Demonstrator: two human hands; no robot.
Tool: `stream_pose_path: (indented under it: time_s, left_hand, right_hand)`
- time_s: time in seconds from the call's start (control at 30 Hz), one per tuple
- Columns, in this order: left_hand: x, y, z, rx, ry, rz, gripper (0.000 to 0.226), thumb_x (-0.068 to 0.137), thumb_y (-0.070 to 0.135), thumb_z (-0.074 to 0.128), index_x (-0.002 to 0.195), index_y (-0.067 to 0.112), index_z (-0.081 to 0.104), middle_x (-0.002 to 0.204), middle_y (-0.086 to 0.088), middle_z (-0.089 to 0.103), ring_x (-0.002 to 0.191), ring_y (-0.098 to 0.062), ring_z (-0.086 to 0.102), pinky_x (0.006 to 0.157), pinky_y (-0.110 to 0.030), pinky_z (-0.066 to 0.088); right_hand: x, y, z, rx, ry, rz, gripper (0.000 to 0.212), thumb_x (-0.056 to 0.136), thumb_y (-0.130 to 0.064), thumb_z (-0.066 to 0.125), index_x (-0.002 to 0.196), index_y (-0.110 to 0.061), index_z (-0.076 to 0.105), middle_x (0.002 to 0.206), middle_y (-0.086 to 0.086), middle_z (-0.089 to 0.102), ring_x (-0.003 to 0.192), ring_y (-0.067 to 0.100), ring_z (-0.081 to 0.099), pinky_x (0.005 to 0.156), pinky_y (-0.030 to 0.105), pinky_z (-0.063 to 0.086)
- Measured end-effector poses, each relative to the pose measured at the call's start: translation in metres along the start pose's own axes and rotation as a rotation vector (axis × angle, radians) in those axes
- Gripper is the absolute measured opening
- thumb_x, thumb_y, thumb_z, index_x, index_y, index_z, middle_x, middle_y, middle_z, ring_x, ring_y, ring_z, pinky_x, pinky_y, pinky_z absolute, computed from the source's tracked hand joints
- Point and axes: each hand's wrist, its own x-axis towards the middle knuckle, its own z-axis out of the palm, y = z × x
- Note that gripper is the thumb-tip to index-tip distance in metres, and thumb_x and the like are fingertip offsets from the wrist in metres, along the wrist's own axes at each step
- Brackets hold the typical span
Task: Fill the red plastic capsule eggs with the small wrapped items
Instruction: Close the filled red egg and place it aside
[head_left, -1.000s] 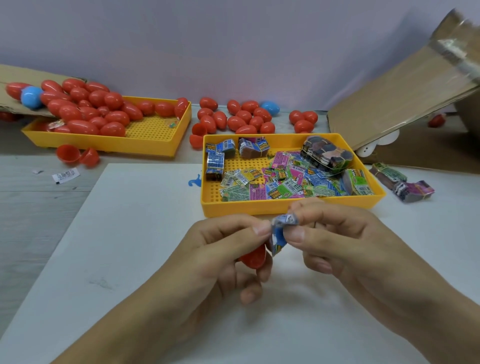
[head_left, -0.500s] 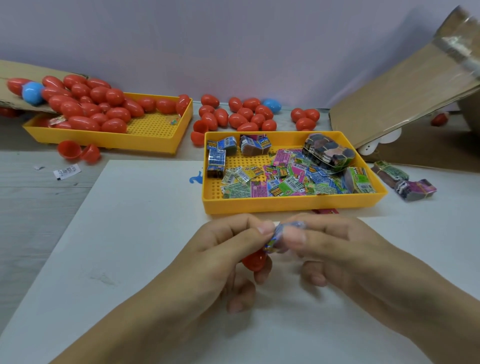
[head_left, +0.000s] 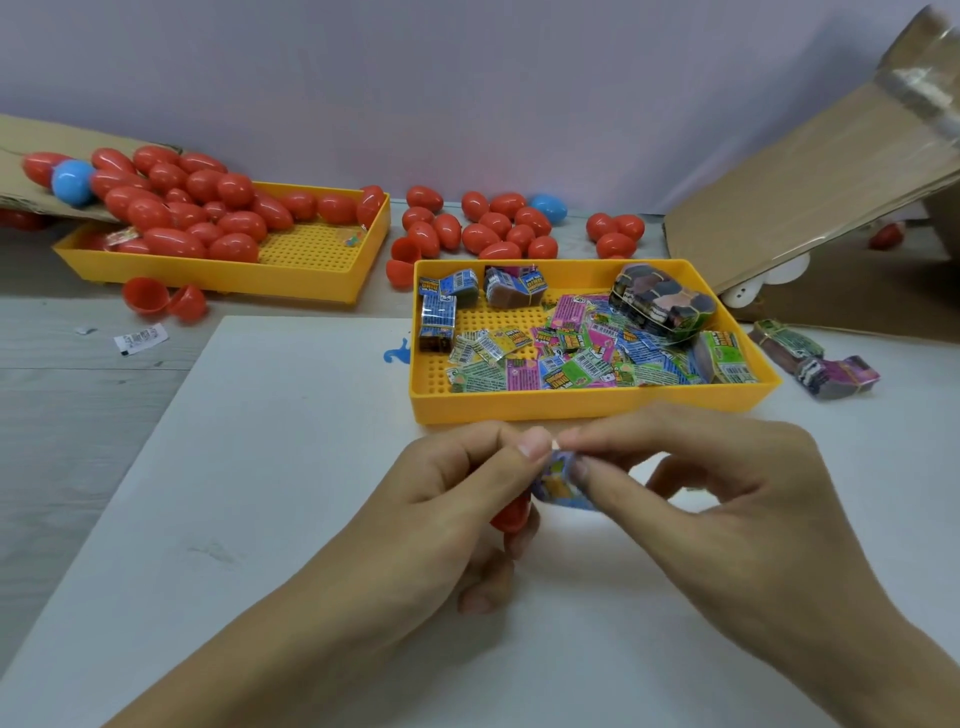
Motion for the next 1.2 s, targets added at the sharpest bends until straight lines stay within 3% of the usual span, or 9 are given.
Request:
stream_pose_path:
  time_s: [0.1, 0.23, 0.37, 0.5, 0.67, 0.77, 0.9, 1.03, 1.2]
  left_hand:
    - [0.0071, -0.0054, -0.0017, -0.141, 0.012, 0.032, 0.035, 0.082, 0.030, 0.056, 0.083, -0.002, 0.070, 0.066, -0.011, 0.059, 0.054, -0.024, 0.053, 0.041, -0.027, 0.043]
    - [0.0100, -0.0070, -0.0061, -0.207, 0.046, 0.098, 0.041, 0.075, 0.009, 0.048, 0.101, 0.010, 0.079, 0.085, -0.009, 0.070, 0.070, -0.023, 0.065, 0.052, -0.029, 0.051]
    - [0.0074, -0.0054, -0.0090, -0.111, 0.089, 0.261, 0.040, 0.080, 0.009, 0.069, 0.120, 0.016, 0.070, 0.101, -0.013, 0.073, 0.083, -0.028, 0.071, 0.067, -0.029, 0.057]
    - [0.0053, -0.0038, -0.0097, 0.034, 0.119, 0.376, 0.031, 0.075, 0.020, 0.075, 0.106, 0.021, 0.072, 0.111, -0.009, 0.073, 0.102, -0.027, 0.071, 0.081, -0.034, 0.059]
    - [0.0043, -0.0027, -0.0079, 0.057, 0.147, 0.399, 0.033, 0.071, 0.020, 0.079, 0.104, 0.027, 0.078, 0.107, -0.005, 0.075, 0.098, -0.024, 0.074, 0.084, -0.034, 0.060]
    - [0.0038, -0.0023, -0.0072, 0.052, 0.146, 0.380, 0.039, 0.069, 0.021, 0.080, 0.107, 0.028, 0.078, 0.109, -0.009, 0.074, 0.099, -0.025, 0.074, 0.080, -0.030, 0.059]
    - [0.0023, -0.0029, -0.0061, 0.028, 0.132, 0.340, 0.044, 0.068, 0.023, 0.080, 0.111, 0.027, 0.077, 0.111, -0.017, 0.072, 0.099, -0.025, 0.074, 0.081, -0.028, 0.059]
    - [0.0017, -0.0035, -0.0035, 0.016, 0.119, 0.344, 0.041, 0.070, 0.021, 0.079, 0.111, 0.025, 0.078, 0.114, -0.018, 0.070, 0.097, -0.026, 0.074, 0.081, -0.030, 0.059]
    - [0.0017, -0.0055, -0.0023, 0.053, 0.146, 0.368, 0.037, 0.071, 0.022, 0.079, 0.108, 0.028, 0.079, 0.107, -0.004, 0.072, 0.095, -0.024, 0.074, 0.081, -0.033, 0.060]
  right_hand:
    - [0.0010, 0.0018, -0.0010, 0.031, 0.096, 0.104, 0.010, 0.076, -0.023, 0.073, 0.080, -0.031, 0.077, 0.071, -0.015, 0.072, 0.066, 0.007, 0.068, 0.044, 0.028, 0.047]
    - [0.0029, -0.0003, -0.0046, 0.096, 0.128, 0.142, 0.005, 0.076, -0.033, 0.080, 0.079, -0.034, 0.077, 0.070, -0.013, 0.073, 0.062, 0.011, 0.070, 0.042, 0.038, 0.047]
    - [0.0042, -0.0011, -0.0039, 0.127, 0.118, 0.156, 0.005, 0.077, -0.030, 0.081, 0.080, -0.033, 0.078, 0.072, -0.012, 0.074, 0.061, 0.010, 0.072, 0.041, 0.031, 0.048]
    - [0.0053, 0.0013, -0.0042, 0.113, 0.088, 0.163, 0.015, 0.075, -0.028, 0.073, 0.087, -0.037, 0.075, 0.074, -0.015, 0.073, 0.068, 0.011, 0.071, 0.041, 0.037, 0.048]
    - [0.0059, 0.0028, -0.0048, 0.125, 0.067, 0.139, 0.017, 0.073, -0.044, 0.068, 0.087, -0.037, 0.075, 0.076, -0.013, 0.073, 0.069, 0.012, 0.070, 0.038, 0.033, 0.046]
    - [0.0053, 0.0030, -0.0043, 0.152, 0.065, 0.127, 0.016, 0.074, -0.042, 0.068, 0.087, -0.037, 0.075, 0.076, -0.011, 0.073, 0.068, 0.014, 0.072, 0.040, 0.023, 0.045]
    - [0.0050, 0.0023, -0.0031, 0.163, 0.069, 0.124, 0.015, 0.073, -0.043, 0.069, 0.086, -0.037, 0.075, 0.075, -0.011, 0.073, 0.067, 0.014, 0.072, 0.041, 0.021, 0.044]
    - [0.0041, 0.0027, -0.0040, 0.075, 0.101, 0.083, 0.006, 0.076, -0.030, 0.076, 0.080, -0.034, 0.075, 0.077, -0.015, 0.071, 0.069, 0.012, 0.070, 0.041, 0.028, 0.047]
    - [0.0032, 0.0026, -0.0028, -0.073, 0.119, 0.001, 0.012, 0.080, -0.021, 0.070, 0.085, -0.031, 0.072, 0.081, -0.018, 0.069, 0.071, 0.009, 0.067, 0.046, 0.029, 0.046]
